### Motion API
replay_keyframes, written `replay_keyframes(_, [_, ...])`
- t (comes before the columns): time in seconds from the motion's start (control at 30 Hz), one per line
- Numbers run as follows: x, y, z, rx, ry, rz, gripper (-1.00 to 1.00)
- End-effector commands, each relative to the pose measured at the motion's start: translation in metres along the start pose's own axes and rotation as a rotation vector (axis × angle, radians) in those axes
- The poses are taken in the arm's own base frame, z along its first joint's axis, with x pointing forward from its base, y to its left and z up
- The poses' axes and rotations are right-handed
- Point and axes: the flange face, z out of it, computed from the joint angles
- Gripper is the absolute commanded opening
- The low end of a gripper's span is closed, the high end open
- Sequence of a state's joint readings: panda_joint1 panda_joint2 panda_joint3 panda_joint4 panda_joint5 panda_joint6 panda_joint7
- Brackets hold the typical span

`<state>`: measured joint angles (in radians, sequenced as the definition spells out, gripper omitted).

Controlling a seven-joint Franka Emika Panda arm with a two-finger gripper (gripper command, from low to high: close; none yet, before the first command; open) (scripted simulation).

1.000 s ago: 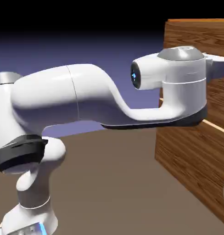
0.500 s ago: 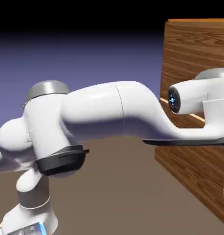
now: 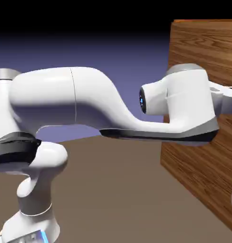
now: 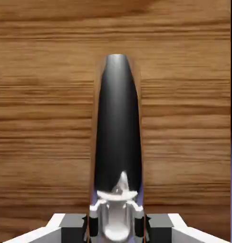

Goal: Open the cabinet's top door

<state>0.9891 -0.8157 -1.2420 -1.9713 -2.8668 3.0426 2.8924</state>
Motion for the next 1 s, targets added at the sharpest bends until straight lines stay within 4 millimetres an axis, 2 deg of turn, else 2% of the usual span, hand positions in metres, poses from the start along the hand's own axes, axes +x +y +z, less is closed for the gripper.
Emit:
replay_keyframes(0.0, [-0.001, -0.001, -0.007, -0.009, 0.010, 0.000, -1.00])
replay_keyframes(0.57, [-0.032, -0.032, -0.110, -0.160, 0.160, 0.000, -1.00])
replay_keyframes(0.97, [-0.065, -0.065, -0.180, -0.272, 0.272, 0.000, -1.00])
